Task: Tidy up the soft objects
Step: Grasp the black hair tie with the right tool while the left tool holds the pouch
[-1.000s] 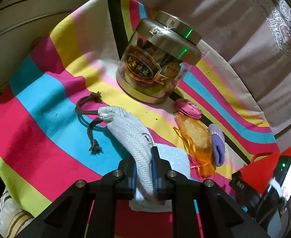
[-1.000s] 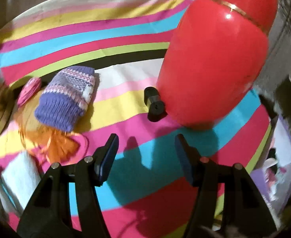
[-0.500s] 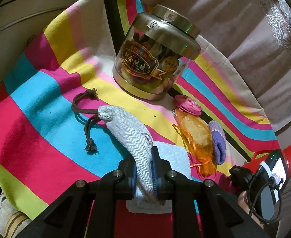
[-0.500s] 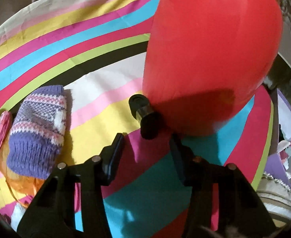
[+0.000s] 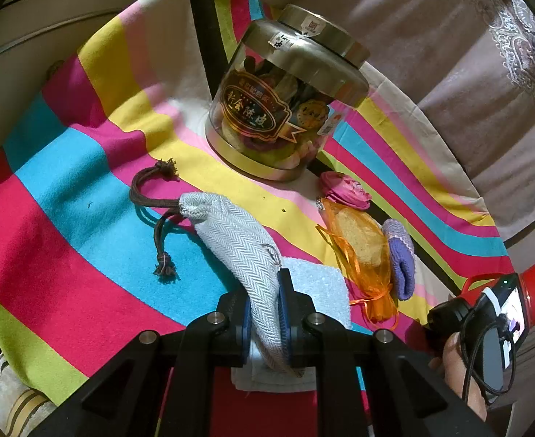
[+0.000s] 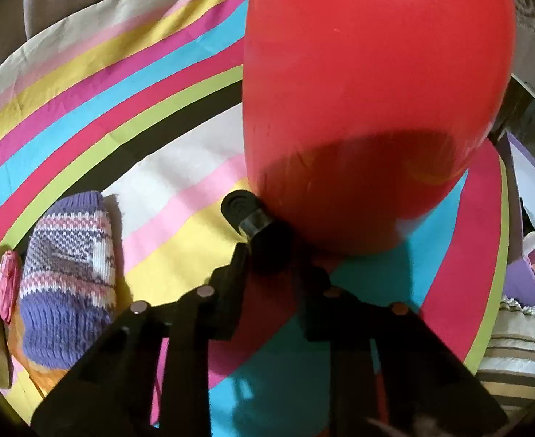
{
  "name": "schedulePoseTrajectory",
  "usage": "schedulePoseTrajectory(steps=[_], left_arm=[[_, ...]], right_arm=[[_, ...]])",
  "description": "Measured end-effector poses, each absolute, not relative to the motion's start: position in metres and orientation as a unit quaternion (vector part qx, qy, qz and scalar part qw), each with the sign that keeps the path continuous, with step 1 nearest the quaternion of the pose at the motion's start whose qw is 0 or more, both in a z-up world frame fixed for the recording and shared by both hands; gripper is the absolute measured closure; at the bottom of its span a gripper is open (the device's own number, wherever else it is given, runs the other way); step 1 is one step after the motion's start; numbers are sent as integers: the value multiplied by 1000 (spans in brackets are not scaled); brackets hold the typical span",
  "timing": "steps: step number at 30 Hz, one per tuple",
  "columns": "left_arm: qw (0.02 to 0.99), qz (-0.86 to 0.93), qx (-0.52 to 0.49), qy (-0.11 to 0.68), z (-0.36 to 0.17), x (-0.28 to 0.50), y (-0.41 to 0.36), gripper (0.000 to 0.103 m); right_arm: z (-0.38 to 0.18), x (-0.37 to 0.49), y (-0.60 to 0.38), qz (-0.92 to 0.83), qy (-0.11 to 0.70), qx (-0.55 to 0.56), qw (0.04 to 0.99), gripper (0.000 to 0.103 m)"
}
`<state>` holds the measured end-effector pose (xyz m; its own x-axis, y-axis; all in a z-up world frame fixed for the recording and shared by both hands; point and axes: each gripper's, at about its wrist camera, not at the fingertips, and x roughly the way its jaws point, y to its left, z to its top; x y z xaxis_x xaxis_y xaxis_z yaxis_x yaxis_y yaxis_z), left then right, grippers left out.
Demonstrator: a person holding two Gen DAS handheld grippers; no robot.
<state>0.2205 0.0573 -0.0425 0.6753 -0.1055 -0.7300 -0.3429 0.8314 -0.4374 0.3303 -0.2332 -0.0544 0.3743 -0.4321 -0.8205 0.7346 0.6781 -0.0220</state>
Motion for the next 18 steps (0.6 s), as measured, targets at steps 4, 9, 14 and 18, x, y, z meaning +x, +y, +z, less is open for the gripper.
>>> schedulePoseTrajectory(steps=[4,9,14,18], left_arm=[[874,61,-281,393,-40,219,55,90],[881,50,-279,378,-32,215,50,90],[891,38,-275,359,-22,209,44,90],[900,16,-271,341,-11,203,35,90]], right_arm=[[-54,325,-238,-349,425,186,814,80],[-44,300,-244,-326,417,194,826,80],[-30,277,-248,-302,406,202,839,80],[-16,253,-255,-281,399,208,848,80]])
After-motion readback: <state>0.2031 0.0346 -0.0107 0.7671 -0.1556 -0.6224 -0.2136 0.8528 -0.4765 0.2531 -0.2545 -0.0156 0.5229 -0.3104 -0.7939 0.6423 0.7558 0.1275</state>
